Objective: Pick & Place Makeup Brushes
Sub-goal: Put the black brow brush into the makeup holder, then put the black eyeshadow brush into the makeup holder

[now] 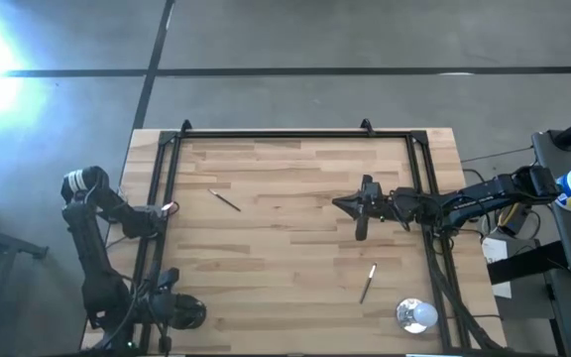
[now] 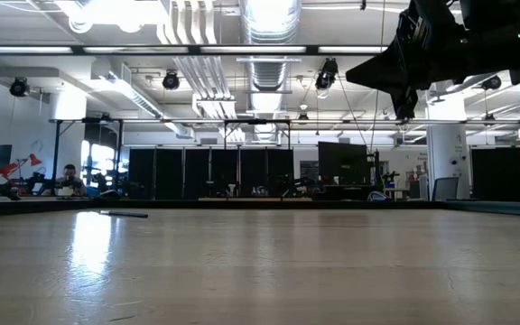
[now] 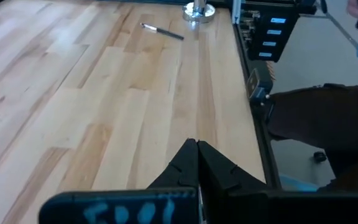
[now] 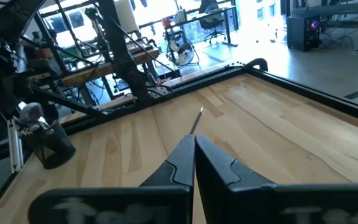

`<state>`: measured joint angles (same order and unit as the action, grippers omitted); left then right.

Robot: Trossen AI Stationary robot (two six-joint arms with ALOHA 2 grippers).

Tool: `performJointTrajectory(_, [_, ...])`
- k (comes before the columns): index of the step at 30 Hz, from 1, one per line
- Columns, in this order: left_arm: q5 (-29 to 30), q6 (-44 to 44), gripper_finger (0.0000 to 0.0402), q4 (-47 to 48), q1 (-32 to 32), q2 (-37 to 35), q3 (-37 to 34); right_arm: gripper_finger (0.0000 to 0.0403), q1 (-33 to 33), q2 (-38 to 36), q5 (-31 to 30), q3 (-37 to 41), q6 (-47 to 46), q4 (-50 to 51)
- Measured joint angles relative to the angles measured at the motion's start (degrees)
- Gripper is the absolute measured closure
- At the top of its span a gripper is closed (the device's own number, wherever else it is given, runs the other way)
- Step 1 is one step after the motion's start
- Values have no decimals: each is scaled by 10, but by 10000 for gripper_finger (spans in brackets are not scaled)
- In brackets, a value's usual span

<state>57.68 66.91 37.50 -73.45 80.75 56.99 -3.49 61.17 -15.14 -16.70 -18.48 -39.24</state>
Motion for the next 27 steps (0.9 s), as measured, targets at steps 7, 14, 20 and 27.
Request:
performJointTrajectory(7, [5, 77, 401, 4, 1, 0, -28, 394, 0, 0, 0, 0, 0, 0])
performJointTrajectory(14, [14, 88, 368, 5, 1, -2, -12, 394, 0, 0, 0, 0, -4, 0])
performJointTrajectory(20, [15, 88, 307, 7, 2, -5, 8, 394, 0, 0, 0, 0, 3, 0])
performJointTrajectory(27, [4, 94, 274, 16, 15, -30, 11, 394, 0, 0, 0, 1, 20, -1])
